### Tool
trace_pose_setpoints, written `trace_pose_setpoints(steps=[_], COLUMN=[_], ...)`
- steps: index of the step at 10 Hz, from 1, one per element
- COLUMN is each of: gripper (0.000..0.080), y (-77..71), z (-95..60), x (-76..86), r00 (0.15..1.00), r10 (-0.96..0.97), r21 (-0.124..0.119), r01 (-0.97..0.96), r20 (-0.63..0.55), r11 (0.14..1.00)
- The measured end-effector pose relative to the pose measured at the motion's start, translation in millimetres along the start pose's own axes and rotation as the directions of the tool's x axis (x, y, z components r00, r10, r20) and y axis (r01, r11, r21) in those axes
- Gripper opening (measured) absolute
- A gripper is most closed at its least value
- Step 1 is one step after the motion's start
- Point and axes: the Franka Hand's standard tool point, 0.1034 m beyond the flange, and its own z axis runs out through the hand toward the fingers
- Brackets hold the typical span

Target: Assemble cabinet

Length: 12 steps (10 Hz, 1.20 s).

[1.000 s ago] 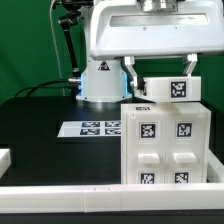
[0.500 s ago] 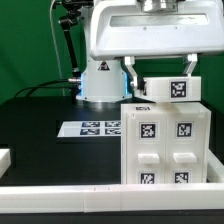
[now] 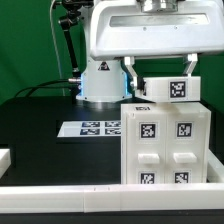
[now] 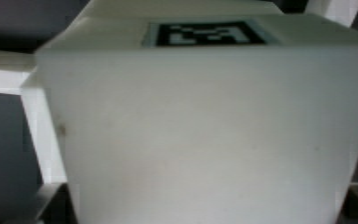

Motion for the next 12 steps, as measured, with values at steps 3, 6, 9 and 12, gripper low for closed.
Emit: trace_pose_setpoints(steps=[3, 6, 9, 12], gripper=[0.0563, 0.0563, 0.0563, 0.0563], y=[-1.6, -3.6, -5.2, -12.4], z=[0.1, 0.2, 0.1, 0.1], x=[-0.1, -0.3, -0.3, -0.4], r00=[0.984, 0.923, 0.841, 0.666], r10=[0.177, 0.384, 0.541, 0.746], r21=[0.007, 0.018, 0.025, 0.036], r01=[-0.177, -0.384, -0.541, -0.746], r20=[0.001, 0.006, 0.012, 0.028], r11=[0.984, 0.923, 0.84, 0.665])
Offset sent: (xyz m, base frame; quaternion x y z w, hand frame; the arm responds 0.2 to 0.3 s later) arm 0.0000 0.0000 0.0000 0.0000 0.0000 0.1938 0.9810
